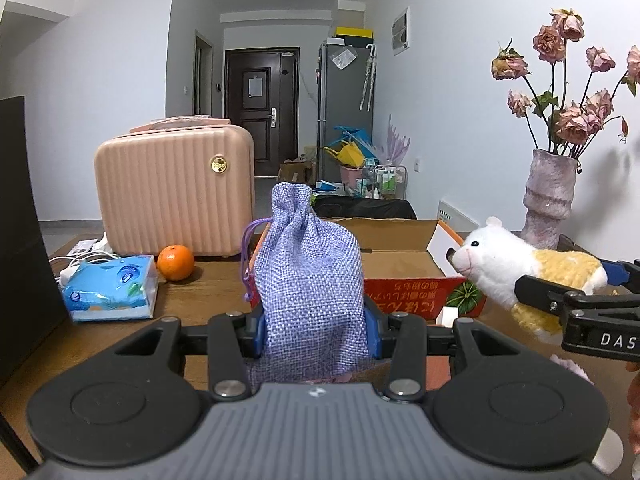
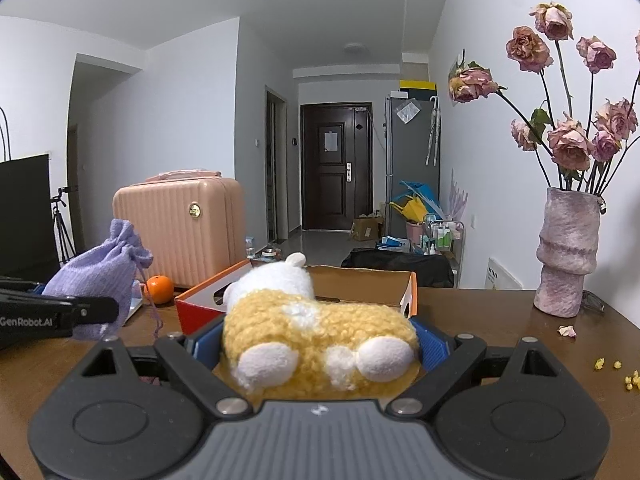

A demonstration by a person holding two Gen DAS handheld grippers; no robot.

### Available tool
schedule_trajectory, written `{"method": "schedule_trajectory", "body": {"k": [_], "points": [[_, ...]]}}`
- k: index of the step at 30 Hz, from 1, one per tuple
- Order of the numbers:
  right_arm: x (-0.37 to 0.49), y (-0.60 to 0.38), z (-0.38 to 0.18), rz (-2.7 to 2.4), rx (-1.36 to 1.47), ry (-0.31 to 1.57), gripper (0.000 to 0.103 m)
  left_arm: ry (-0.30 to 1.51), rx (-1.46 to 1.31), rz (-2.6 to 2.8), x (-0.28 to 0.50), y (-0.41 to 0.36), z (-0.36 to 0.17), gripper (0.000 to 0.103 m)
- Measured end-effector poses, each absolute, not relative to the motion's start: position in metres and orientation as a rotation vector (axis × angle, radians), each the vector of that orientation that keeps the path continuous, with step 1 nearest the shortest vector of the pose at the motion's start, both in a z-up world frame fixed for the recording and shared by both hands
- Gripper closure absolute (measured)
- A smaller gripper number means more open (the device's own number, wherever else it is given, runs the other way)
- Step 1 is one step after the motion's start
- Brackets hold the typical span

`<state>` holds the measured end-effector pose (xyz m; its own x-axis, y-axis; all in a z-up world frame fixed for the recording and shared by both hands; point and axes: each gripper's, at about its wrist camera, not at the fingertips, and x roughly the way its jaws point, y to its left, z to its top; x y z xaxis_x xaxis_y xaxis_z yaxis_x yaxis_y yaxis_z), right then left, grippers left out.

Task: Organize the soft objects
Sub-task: 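Carry the plush toy and pouch into the cardboard box and release both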

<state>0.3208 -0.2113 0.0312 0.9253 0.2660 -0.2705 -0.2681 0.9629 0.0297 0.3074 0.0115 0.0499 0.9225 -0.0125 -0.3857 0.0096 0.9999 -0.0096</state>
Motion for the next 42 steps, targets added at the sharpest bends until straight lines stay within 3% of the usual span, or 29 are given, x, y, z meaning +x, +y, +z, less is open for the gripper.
{"method": "schedule_trajectory", "body": {"k": [42], "points": [[0.475,-0.177,0.028,0.249,-0.096,0.397,0.010,0.403,-0.042,0.005,0.464,0.009,0.055,0.059]]}}
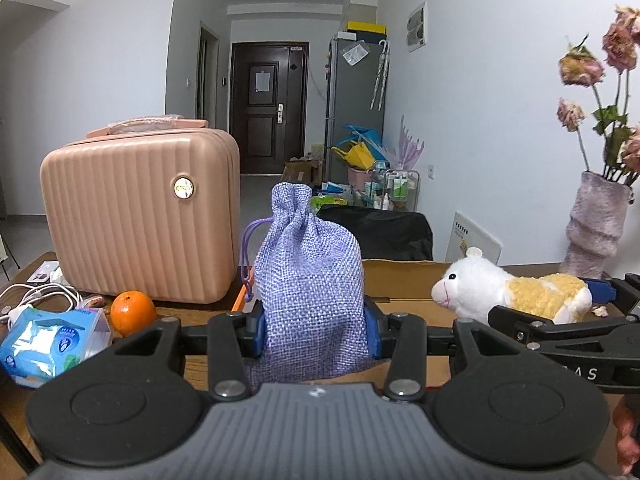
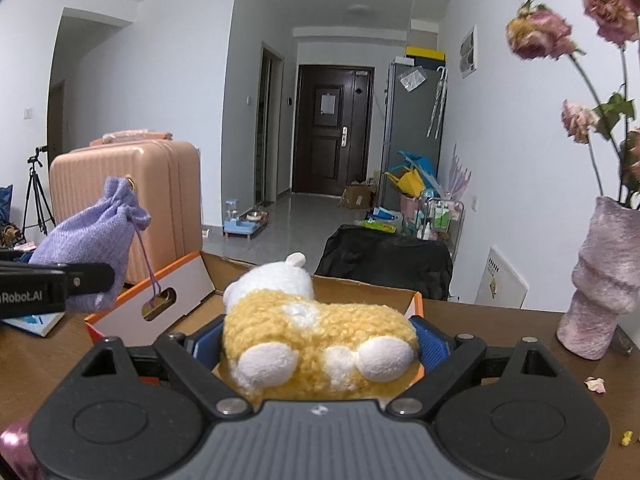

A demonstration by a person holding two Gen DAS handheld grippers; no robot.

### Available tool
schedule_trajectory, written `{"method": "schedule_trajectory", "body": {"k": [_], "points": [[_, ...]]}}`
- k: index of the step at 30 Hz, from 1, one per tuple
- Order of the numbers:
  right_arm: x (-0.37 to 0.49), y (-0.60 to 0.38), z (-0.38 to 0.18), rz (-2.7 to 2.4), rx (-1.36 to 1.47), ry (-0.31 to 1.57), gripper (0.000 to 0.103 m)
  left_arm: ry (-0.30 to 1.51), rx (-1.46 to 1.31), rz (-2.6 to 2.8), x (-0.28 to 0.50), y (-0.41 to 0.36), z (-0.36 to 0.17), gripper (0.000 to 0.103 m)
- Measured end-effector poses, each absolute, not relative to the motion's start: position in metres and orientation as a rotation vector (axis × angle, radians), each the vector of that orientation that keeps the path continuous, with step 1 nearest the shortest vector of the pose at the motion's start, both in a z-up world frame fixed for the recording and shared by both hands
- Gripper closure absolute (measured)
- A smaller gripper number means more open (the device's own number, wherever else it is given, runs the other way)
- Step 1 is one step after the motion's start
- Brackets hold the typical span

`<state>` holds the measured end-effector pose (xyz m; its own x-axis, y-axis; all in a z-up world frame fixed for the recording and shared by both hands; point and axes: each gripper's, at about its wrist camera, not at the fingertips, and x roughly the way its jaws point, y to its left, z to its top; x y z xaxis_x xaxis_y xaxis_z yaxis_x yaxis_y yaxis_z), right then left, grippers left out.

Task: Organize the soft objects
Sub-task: 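Carry the plush toy and pouch into the cardboard box and release both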

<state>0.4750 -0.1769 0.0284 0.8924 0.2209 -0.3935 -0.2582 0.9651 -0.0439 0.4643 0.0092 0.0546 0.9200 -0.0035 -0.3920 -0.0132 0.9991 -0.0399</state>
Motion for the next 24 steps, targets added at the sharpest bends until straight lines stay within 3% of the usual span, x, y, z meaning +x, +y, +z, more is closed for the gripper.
{"method": "schedule_trajectory", "body": {"k": [24], "points": [[0.547,-0.146,0.003,0.219,-0.184,0.534,0.010,0.549,0.033,0.018,0.567,0.016,0.011,0.059]]}}
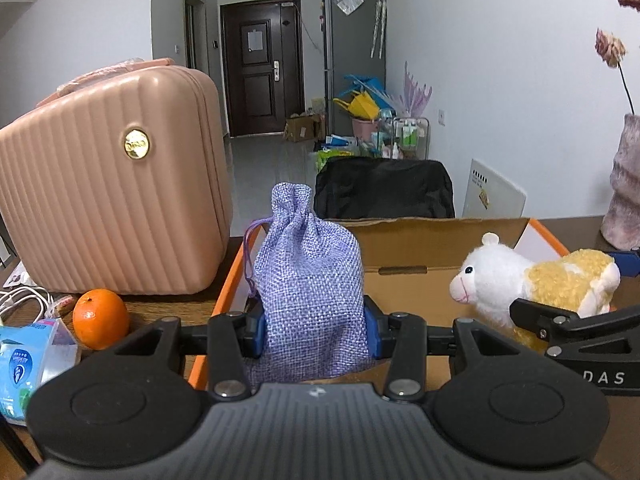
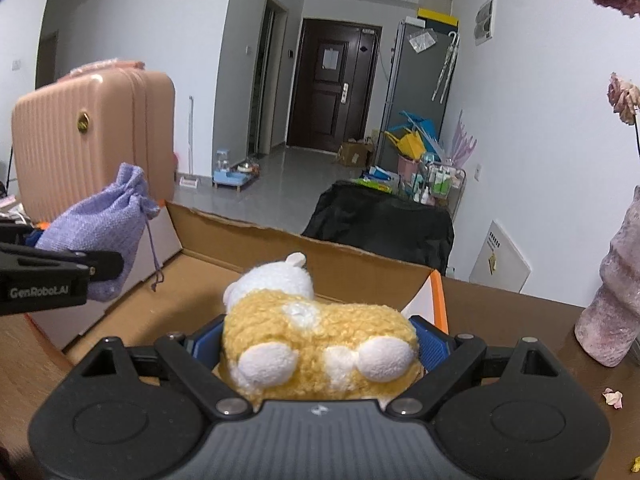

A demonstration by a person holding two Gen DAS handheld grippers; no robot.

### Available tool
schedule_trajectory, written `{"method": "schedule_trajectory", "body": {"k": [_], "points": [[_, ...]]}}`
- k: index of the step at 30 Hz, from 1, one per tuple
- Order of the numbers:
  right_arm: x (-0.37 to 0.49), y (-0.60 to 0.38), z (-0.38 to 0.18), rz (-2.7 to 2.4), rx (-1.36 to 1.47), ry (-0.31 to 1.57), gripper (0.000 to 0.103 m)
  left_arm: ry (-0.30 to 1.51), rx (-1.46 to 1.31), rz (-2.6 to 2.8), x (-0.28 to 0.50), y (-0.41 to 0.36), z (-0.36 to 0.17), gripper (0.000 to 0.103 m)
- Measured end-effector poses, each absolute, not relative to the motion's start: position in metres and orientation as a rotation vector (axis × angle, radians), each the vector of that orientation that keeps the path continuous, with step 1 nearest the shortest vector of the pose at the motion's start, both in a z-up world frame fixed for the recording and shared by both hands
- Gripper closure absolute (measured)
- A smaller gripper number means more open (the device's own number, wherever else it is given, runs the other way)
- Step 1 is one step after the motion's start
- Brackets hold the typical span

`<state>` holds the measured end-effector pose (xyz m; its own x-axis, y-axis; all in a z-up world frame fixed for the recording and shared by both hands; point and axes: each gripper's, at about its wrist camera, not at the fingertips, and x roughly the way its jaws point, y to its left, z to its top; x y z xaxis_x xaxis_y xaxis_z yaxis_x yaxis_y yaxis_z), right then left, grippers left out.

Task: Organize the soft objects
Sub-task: 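Carry the plush toy and pouch into the cardboard box and release both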

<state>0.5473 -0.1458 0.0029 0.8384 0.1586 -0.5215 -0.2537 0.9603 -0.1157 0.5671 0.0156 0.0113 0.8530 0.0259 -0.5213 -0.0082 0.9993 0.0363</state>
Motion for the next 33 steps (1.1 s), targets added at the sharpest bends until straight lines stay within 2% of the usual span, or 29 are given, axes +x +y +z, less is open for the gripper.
{"method": "schedule_trajectory", "body": {"k": [5,7,9,12,14,16,20,33], "points": [[0.554,-0.140,-0.001,0.208,-0.195,0.578,0.008,0.576,0.049,0.018,0.575,0.015,0.005,0.058],[0.558,-0.140,-0.003,0.202,-0.197,0.594,0.006,0.588,0.052,0.019,0.577,0.014,0.002,0.044],[0.560,-0.142,-0.005,0.204,-0.200,0.605,0.005,0.593,0.056,0.018,0.578,0.014,0.000,0.036],[0.560,-0.144,-0.007,0.193,-0.210,0.614,0.002,0.574,0.057,0.030,0.576,0.016,0.002,0.018],[0.559,-0.146,-0.006,0.191,-0.209,0.609,0.001,0.564,0.054,0.035,0.574,0.017,0.003,0.013],[0.557,-0.147,-0.004,0.195,-0.200,0.604,0.001,0.554,0.064,0.046,0.572,0.016,0.005,0.004],[0.554,-0.150,-0.001,0.198,-0.196,0.594,0.001,0.537,0.074,0.058,0.568,0.016,0.008,0.000],[0.526,-0.170,0.024,0.204,-0.169,0.538,0.001,0.496,0.044,0.066,0.546,0.022,0.027,0.000]]}}
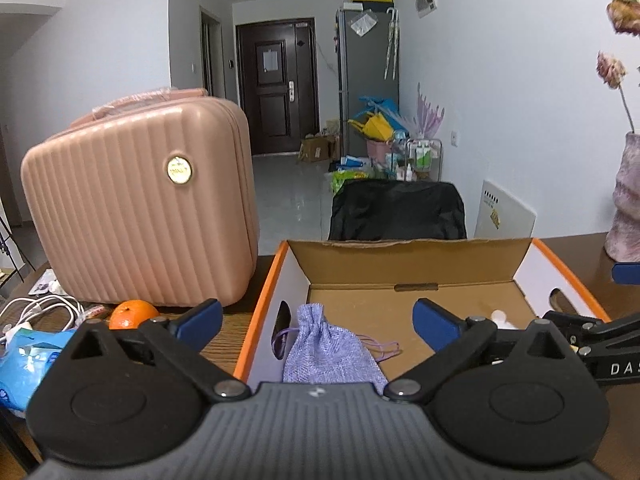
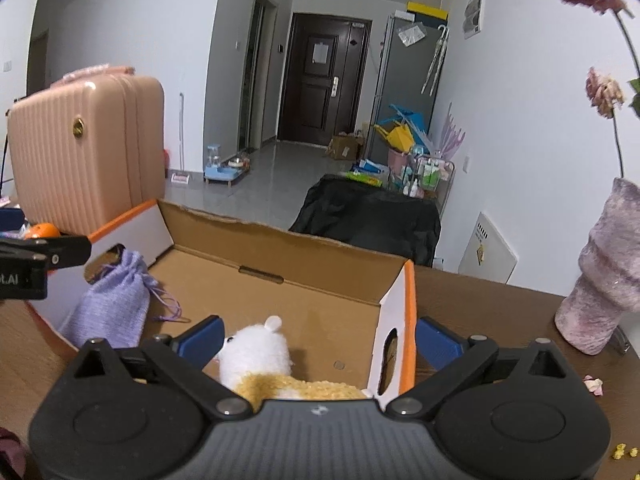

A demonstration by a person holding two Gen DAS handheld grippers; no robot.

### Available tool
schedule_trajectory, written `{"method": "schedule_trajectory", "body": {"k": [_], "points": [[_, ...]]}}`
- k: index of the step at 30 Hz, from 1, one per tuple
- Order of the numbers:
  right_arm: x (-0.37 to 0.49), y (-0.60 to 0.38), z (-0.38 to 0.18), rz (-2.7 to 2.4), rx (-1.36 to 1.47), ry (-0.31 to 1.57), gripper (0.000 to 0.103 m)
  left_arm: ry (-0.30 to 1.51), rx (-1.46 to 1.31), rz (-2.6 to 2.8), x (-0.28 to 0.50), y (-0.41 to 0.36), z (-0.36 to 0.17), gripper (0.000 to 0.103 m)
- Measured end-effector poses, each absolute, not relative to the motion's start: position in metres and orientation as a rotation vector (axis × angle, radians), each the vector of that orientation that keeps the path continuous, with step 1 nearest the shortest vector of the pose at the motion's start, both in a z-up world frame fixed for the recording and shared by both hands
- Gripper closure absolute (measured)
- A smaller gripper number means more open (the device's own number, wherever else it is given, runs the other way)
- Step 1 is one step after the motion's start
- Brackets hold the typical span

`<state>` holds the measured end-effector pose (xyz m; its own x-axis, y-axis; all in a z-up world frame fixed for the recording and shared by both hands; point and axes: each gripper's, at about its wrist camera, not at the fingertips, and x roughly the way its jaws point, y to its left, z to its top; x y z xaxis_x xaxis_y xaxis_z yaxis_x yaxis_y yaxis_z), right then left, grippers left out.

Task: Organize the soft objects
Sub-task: 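Carry the plush toy and pouch into the cardboard box and release both, then move both tools back toward the remaining soft items on the table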

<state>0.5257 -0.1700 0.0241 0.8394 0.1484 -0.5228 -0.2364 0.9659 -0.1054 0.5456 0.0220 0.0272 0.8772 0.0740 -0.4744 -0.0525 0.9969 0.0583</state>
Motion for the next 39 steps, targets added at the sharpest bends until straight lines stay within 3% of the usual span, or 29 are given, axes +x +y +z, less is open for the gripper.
{"method": "schedule_trajectory", "body": {"k": [13,39], "points": [[0.465,-0.182,0.048,0.218,-0.144,0.478,0.001,0.448,0.028,0.047,0.488,0.023,0.043,0.000],[0.331,-0.206,0.043,0.225,-0.110,0.469,0.001,0.457,0.033,0.019,0.358,0.019,0.048,0.000]]}}
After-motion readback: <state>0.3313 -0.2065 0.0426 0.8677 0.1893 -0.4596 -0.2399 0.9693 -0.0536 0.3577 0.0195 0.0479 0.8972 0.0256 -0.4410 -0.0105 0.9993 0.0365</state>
